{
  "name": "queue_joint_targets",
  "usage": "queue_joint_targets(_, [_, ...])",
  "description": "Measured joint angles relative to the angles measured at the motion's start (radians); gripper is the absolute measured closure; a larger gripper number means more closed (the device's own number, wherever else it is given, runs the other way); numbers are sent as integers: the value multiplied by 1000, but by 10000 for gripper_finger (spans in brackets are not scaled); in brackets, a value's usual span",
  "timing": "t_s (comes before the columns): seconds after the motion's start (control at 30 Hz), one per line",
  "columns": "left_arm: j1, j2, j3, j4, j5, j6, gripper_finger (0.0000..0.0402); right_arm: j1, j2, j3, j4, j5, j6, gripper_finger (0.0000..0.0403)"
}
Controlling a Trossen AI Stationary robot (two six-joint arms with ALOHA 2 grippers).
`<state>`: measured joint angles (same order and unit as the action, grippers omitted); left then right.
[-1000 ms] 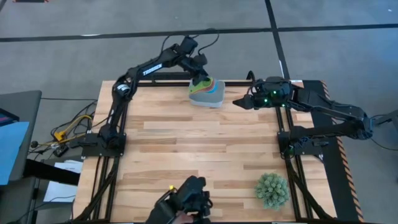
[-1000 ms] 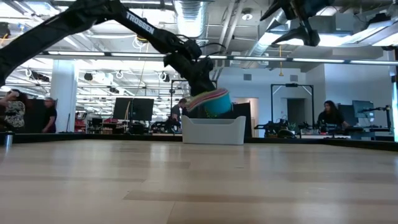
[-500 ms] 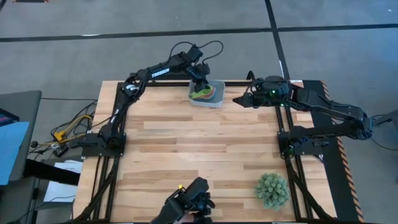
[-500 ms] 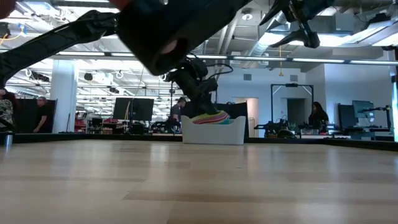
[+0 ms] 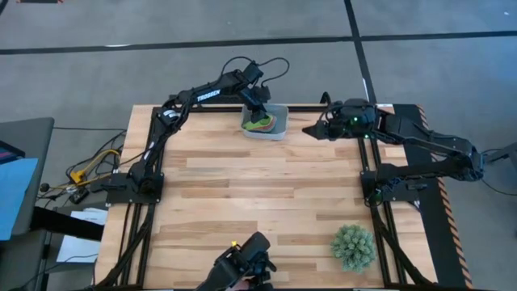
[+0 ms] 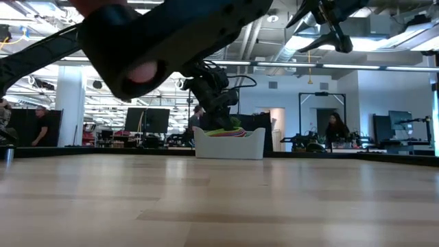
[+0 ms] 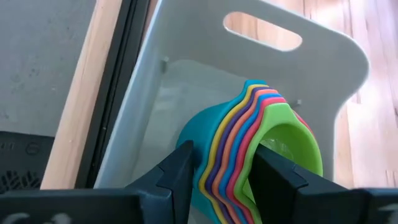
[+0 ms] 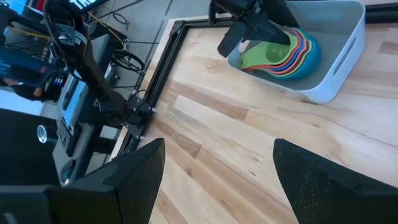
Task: Nest measuring cups in basket
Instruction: Put the nested measuring cups into the bin
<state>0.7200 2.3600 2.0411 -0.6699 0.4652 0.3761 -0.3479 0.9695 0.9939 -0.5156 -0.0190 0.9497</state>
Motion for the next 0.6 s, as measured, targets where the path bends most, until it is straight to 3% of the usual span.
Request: queue_joint_targets(0.6, [2, 0, -2, -5, -30, -74, 228, 8, 0, 0, 0, 3, 0, 82])
